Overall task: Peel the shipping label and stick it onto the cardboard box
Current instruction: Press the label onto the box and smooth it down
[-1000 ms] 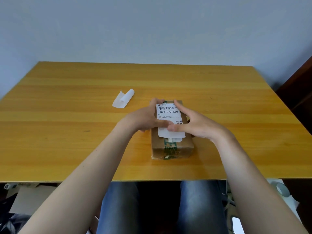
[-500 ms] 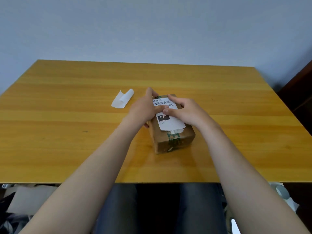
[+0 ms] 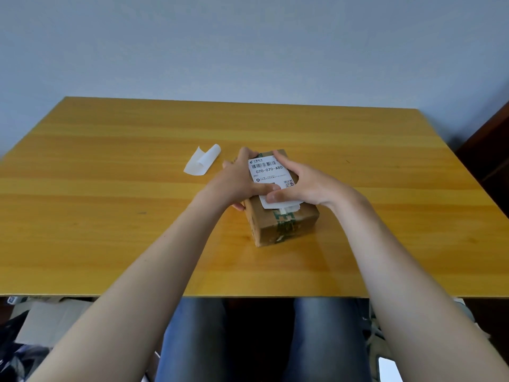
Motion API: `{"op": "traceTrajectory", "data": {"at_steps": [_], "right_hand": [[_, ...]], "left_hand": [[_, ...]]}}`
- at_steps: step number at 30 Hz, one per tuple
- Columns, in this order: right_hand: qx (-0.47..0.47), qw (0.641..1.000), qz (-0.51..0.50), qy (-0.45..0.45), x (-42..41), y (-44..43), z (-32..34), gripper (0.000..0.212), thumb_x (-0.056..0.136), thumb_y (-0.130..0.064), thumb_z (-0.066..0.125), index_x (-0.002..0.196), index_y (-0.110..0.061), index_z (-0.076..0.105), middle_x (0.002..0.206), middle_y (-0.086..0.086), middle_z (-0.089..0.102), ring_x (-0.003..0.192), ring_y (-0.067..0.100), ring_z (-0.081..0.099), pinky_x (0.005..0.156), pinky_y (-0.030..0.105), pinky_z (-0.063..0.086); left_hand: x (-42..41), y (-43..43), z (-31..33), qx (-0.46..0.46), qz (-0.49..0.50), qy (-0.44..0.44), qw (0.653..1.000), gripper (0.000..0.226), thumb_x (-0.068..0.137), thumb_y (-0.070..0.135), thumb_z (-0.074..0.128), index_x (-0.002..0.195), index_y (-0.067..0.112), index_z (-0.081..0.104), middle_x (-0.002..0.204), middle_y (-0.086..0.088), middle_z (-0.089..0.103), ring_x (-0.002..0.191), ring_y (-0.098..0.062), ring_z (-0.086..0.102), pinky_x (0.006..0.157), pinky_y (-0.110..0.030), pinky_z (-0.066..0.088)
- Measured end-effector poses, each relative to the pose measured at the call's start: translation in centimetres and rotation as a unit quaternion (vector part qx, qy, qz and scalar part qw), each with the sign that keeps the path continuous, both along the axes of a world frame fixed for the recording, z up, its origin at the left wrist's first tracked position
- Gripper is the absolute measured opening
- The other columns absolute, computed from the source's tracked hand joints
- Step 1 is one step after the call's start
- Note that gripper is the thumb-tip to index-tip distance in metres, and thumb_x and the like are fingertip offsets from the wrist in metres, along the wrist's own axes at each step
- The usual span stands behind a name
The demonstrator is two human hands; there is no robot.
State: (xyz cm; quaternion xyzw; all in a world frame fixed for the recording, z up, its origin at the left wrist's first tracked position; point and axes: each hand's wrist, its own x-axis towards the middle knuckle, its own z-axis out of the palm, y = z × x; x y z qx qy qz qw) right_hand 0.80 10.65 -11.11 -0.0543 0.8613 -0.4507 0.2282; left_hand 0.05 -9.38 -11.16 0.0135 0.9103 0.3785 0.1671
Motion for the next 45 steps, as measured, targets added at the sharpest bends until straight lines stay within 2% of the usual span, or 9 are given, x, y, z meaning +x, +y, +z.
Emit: {"op": "traceTrajectory", "data": {"at_steps": [6, 12, 15, 19, 23, 26, 32, 37, 45], "right_hand": [[0.058, 0.997, 0.056, -0.007, 0.0, 0.3, 0.2, 0.141, 0.063, -0.049, 0.096, 0.167, -0.045, 0.0, 0.163, -0.008, 0.04, 0.133, 0.014, 0.048, 0.083, 0.016, 0.04], [0.05, 0.996, 0.07, -0.005, 0.3, 0.5, 0.1, 0.138, 0.067, -0.049, 0.093, 0.166, -0.045, -0.003, 0.163, -0.01, 0.036, 0.139, 0.014, 0.044, 0.089, 0.017, 0.04], [0.035, 0.999, 0.015, 0.019, 0.9, 0.2, 0.5, 0.103, 0.079, -0.07, 0.075, 0.162, -0.056, 0.018, 0.153, -0.02, 0.045, 0.128, 0.008, 0.056, 0.092, 0.024, 0.045], [0.019, 0.992, -0.081, 0.093, 1.7, -0.1, 0.4, 0.064, 0.093, -0.068, 0.062, 0.153, -0.054, 0.045, 0.142, -0.021, 0.056, 0.103, -0.008, 0.059, 0.084, 0.022, 0.05], [0.039, 0.991, -0.08, 0.102, 2.6, -0.6, 0.6, 0.071, 0.094, -0.057, 0.07, 0.158, -0.046, 0.042, 0.127, -0.02, 0.054, 0.084, -0.012, 0.054, 0.073, 0.015, 0.048], [0.039, 0.988, -0.098, 0.116, 2.6, -1.1, 0.7, 0.072, 0.093, -0.053, 0.073, 0.158, -0.041, 0.045, 0.129, -0.017, 0.057, 0.077, -0.01, 0.052, 0.069, 0.011, 0.045], [0.013, 0.986, -0.119, 0.118, 2.6, -1.6, 0.6, 0.081, 0.084, -0.053, 0.083, 0.155, -0.034, 0.051, 0.135, -0.012, 0.067, 0.088, -0.008, 0.066, 0.071, 0.018, 0.054], [0.011, 0.991, -0.103, 0.083, 2.8, -1.5, 1.0, 0.091, 0.08, -0.048, 0.088, 0.159, -0.034, 0.044, 0.127, -0.019, 0.06, 0.084, -0.01, 0.062, 0.056, 0.007, 0.046], [0.0, 0.996, -0.08, 0.041, 3.5, -1.9, 0.6, 0.122, 0.067, -0.05, 0.096, 0.166, -0.038, 0.026, 0.125, -0.017, 0.068, 0.101, 0.006, 0.071, 0.089, 0.027, 0.057]], "left_hand": [[0.8, 0.0, 0.3, -0.033, -0.031, -0.014, 0.999, 0.106, 0.074, 0.048, 0.089, 0.156, 0.038, 0.023, 0.15, -0.009, 0.023, 0.106, -0.029, 0.062, 0.069, -0.034, 0.065], [0.7, 0.0, 0.4, -0.055, -0.05, -0.026, 0.997, 0.114, 0.071, 0.053, 0.089, 0.158, 0.039, 0.016, 0.157, -0.011, 0.019, 0.104, -0.028, 0.065, 0.077, -0.039, 0.066], [0.7, 0.1, 0.4, -0.062, -0.024, 0.003, 0.998, 0.099, 0.075, 0.059, 0.083, 0.153, 0.037, 0.027, 0.141, -0.01, 0.036, 0.104, -0.029, 0.063, 0.071, -0.04, 0.066], [0.5, 0.6, 0.1, -0.067, 0.02, 0.046, 0.997, 0.077, 0.081, 0.068, 0.073, 0.139, 0.031, 0.039, 0.126, -0.01, 0.044, 0.094, -0.029, 0.065, 0.062, -0.044, 0.065], [0.0, 0.9, 0.3, -0.074, 0.037, 0.066, 0.994, 0.067, 0.084, 0.065, 0.071, 0.131, 0.027, 0.041, 0.124, -0.011, 0.046, 0.087, -0.027, 0.066, 0.067, -0.045, 0.064], [-0.3, 0.9, 0.4, -0.074, 0.035, 0.056, 0.995, 0.068, 0.08, 0.067, 0.075, 0.126, 0.029, 0.041, 0.119, -0.01, 0.049, 0.091, -0.032, 0.066, 0.055, -0.049, 0.065], [-0.7, 0.3, 0.8, -0.033, 0.015, 0.05, 0.998, 0.06, 0.079, 0.054, 0.082, 0.115, 0.029, 0.041, 0.115, -0.004, 0.065, 0.091, -0.027, 0.069, 0.048, -0.047, 0.063], [-0.1, 0.0, 0.8, -0.015, -0.009, 0.026, 1.0, 0.065, 0.079, 0.049, 0.084, 0.122, 0.029, 0.04, 0.121, -0.002, 0.062, 0.095, -0.027, 0.068, 0.051, -0.05, 0.064], [1.1, -0.6, 1.0, 0.011, -0.035, -0.043, 0.998, 0.085, 0.085, 0.042, 0.083, 0.148, 0.032, 0.027, 0.129, 0.002, 0.055, 0.107, -0.024, 0.064, 0.067, -0.048, 0.066]]}}
